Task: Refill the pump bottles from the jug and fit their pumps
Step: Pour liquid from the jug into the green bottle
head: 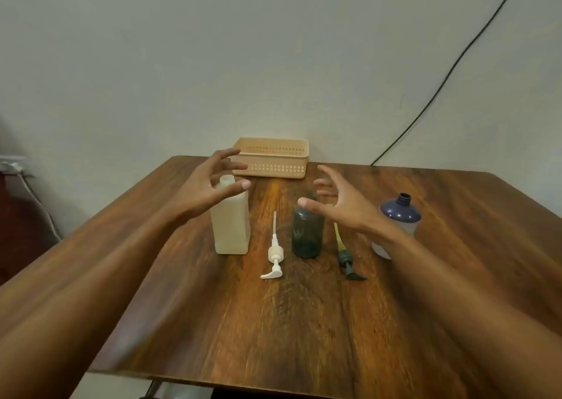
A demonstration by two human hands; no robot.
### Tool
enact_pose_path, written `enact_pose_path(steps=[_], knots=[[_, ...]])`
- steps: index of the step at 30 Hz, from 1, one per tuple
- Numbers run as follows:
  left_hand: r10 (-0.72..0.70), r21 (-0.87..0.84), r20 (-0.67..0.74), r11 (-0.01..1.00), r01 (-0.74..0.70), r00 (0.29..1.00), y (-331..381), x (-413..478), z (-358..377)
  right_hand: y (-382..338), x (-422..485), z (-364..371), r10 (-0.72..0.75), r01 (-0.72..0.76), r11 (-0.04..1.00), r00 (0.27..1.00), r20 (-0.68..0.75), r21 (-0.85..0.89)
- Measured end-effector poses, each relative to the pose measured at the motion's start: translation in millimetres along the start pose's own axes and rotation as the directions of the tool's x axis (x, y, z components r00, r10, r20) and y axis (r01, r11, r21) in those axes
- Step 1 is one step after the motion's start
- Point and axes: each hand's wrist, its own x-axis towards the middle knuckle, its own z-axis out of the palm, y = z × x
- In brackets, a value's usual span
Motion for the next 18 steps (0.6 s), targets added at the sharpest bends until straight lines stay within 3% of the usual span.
enact_pose_path(steps=[8, 18], knots=[[-0.085, -0.095, 0.000, 0.992, 0.085, 0.996, -15, -20, 8, 22, -15, 22, 0.079, -0.083, 0.995, 0.993, 0.088, 0.049], [-0.146, -0.197, 0.050, 0.968, 0.153, 0.988, -43, -30, 12, 28, -25, 28, 0.050, -0.055, 0.994, 0.997, 0.057, 0.094]])
